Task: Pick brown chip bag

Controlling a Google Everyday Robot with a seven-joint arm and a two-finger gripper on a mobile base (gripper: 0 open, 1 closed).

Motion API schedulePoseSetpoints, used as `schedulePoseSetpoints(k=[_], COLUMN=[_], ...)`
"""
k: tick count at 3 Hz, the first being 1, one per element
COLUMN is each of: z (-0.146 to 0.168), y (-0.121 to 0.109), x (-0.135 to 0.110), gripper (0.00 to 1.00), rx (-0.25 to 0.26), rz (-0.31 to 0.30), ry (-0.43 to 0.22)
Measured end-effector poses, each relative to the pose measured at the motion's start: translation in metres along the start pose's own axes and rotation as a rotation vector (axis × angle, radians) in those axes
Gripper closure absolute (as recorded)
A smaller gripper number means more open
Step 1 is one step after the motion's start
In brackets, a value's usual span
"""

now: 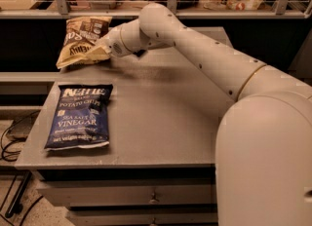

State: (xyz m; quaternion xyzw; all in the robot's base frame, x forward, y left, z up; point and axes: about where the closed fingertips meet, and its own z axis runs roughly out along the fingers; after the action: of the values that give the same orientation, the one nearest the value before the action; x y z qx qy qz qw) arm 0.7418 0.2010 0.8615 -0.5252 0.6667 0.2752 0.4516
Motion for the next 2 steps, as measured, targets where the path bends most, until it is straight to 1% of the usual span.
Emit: schedulePoseSetpoints(k=[1,2], z=[-0.012,-0.026], y=[0.002,0.009], x=[-0.011,-0.027], gripper=[0.95,1.0], rx=[0.005,0.001], rz=[-0.001,-0.018], ry=[-0.038,-0.072])
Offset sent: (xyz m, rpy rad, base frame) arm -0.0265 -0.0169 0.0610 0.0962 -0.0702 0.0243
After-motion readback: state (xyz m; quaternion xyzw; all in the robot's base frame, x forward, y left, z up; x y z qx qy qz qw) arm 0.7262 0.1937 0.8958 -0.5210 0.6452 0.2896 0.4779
